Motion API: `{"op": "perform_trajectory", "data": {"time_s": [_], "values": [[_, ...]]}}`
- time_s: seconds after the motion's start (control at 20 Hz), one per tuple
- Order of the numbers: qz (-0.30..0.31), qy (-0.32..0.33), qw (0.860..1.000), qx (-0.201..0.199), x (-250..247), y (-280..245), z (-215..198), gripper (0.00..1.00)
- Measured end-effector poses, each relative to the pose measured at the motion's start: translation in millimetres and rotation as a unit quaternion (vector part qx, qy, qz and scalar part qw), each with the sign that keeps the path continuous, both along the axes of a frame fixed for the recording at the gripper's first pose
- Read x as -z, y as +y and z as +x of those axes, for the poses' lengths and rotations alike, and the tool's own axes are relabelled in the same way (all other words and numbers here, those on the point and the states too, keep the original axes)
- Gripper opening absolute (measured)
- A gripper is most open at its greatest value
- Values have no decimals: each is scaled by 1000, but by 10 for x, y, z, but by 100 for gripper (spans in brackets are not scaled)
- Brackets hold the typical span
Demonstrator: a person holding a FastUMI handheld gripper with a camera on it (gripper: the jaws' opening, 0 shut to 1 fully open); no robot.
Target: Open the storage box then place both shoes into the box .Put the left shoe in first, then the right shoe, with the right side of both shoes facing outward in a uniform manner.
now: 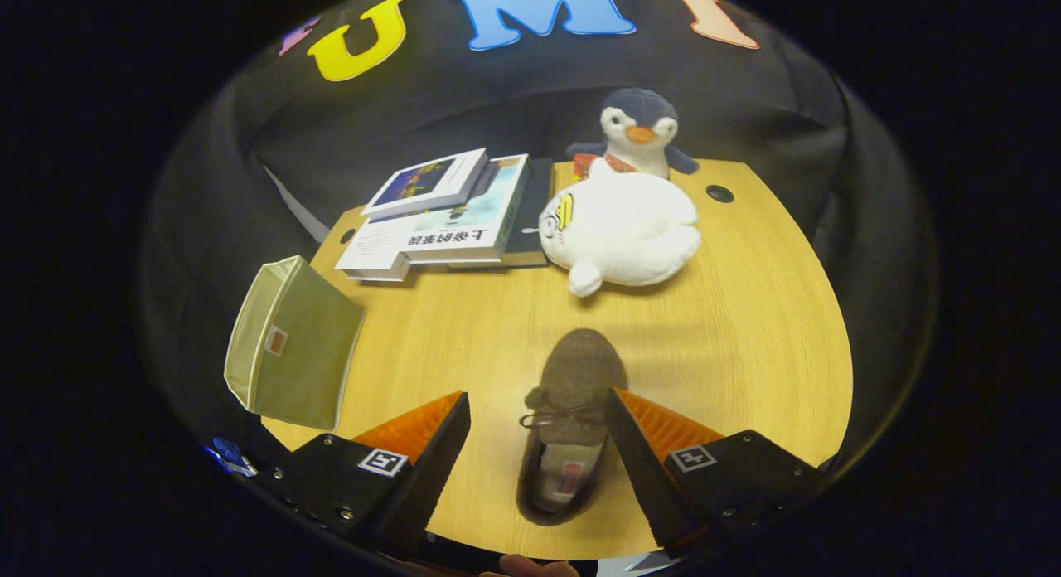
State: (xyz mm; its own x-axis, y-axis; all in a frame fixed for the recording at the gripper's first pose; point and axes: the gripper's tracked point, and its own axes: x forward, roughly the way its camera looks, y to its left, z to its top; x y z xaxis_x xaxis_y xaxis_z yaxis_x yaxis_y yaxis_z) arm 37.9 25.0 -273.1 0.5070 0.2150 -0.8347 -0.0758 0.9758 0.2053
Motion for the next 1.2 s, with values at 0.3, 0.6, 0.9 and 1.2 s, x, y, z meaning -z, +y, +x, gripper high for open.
{"op": "perform_trajectory", "data": {"time_s": [0.3,0.6,0.9,1.2], "values": [[-6,36,999,1,303,-268,-238,99],[-21,84,996,-9,707,-374,-405,99],[-38,90,995,-1,1020,-456,-170,99],[-16,111,994,15,1011,-350,-168,5]]}}
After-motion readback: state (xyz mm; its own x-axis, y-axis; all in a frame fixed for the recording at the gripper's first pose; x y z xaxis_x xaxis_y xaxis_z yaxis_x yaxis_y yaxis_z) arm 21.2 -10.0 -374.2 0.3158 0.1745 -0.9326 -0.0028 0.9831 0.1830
